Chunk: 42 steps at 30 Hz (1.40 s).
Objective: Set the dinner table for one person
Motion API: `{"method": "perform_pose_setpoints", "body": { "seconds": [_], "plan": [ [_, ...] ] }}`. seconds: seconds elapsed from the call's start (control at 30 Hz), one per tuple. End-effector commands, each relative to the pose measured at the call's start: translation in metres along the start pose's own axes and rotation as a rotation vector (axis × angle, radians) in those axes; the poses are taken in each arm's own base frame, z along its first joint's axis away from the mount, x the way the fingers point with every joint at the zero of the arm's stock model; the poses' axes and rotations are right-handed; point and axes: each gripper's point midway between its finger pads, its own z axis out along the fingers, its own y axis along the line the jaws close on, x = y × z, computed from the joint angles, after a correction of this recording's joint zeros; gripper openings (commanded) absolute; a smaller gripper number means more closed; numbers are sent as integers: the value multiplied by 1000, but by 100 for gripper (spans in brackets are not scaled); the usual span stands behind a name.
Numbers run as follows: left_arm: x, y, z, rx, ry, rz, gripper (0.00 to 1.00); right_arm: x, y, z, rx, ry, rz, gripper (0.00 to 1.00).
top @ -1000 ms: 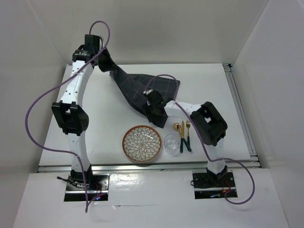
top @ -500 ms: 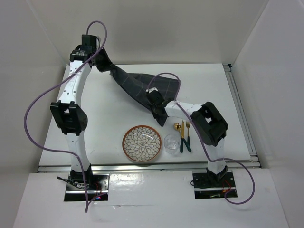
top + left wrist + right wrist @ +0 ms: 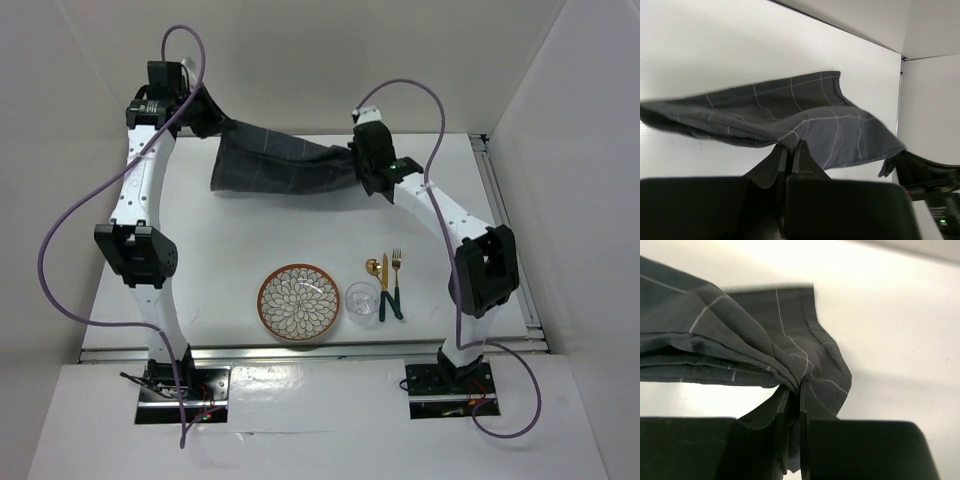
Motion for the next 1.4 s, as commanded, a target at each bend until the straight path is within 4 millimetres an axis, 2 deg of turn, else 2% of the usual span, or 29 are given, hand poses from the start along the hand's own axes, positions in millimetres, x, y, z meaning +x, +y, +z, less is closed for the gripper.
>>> {"method": "perform_pose_setpoints", "body": {
  "seconds": [0.0, 0.03, 0.07, 0.17, 0.2, 0.23, 0.33, 0.4, 0.5, 0.57, 0.63, 0.67, 0.73, 0.77, 0.8, 0.83, 0.87, 0.9, 0.93, 0.97, 1.0, 1.03, 1.07, 1.17, 1.23, 1.27, 1.3, 1.33, 1.37],
  "plan": [
    [-10, -32, -39, 101, -56, 10, 0, -62, -13, -40, 10, -131, -4, 0],
    [-12, -34, -51, 112, -67, 11, 0, -75, -18, -56, 9, -164, 9, 0],
    [-18, -42, -73, 133, -102, 22, 0, -77, -22, -66, 8, -167, 10, 0],
    [-10, -55, -107, 170, -103, 45, 0, -98, -23, -116, -13, -238, 41, 0],
    [-8, -53, -114, 172, -95, 39, 0, -102, -23, -128, -22, -255, 44, 0],
    [-5, -56, -120, 184, -96, 54, 0, -111, -26, -150, -31, -293, 66, 0],
    [4, -60, -144, 199, -101, 56, 0, -110, -29, -173, -34, -301, 88, 0],
    [6, -63, -152, 204, -112, 78, 0, -118, -37, -188, -27, -324, 101, 0],
    [8, -68, -158, 227, -109, 98, 0, -119, -42, -191, -7, -325, 74, 0],
    [7, -63, -145, 217, -92, 88, 0, -118, -43, -175, 21, -311, 33, 0],
    [5, -61, -138, 221, -80, 94, 0, -130, -45, -169, 26, -342, 17, 0],
    [4, -59, -131, 218, -75, 91, 0, -130, -49, -156, 38, -331, 20, 0],
    [-1, -56, -113, 230, -58, 88, 0, -145, -51, -149, 18, -364, 27, 0],
    [-4, -54, -106, 228, -58, 107, 0, -148, -58, -141, 27, -368, 36, 0],
    [-5, -53, -99, 234, -42, 113, 0, -151, -55, -128, 16, -369, 36, 0],
    [-4, -42, -77, 214, -7, 92, 0, -160, -59, -126, 16, -388, 46, 0],
    [-13, -47, -78, 225, -28, 116, 0, -162, -61, -120, 14, -386, 47, 0],
    [-17, -47, -73, 227, -32, 118, 0, -163, -65, -104, 25, -377, 51, 0],
    [-18, -42, -60, 221, -20, 111, 0, -168, -66, -99, 16, -392, 55, 0],
    [-22, -45, -59, 235, -27, 119, 0, -180, -70, -100, 14, -415, 63, 0],
    [-25, -48, -57, 250, -34, 117, 0, -178, -68, -85, 12, -399, 59, 0],
    [-33, -44, -53, 253, -57, 122, 0, -184, -75, -81, 25, -407, 67, 0],
    [-35, -49, -48, 290, -50, 116, 0, -199, -75, -87, 17, -443, 75, 0],
    [-41, -56, -44, 354, -46, 96, 0, -202, -81, -75, 26, -442, 69, 0],
    [-42, -47, -37, 343, -43, 86, 0, -199, -77, -70, 12, -433, 64, 0],
    [-34, -39, -30, 329, -19, 69, 0, -183, -72, -57, 2, -390, 51, 0],
    [-28, -34, -26, 321, -5, 59, 0, -176, -71, -54, -1, -379, 60, 0],
    [-24, -36, -34, 323, -8, 61, 0, -170, -69, -57, -12, -377, 67, 0],
    [-18, -29, -31, 306, 1, 62, 0, -136, -64, -40, -15, -300, 57, 0]
  ]
}}
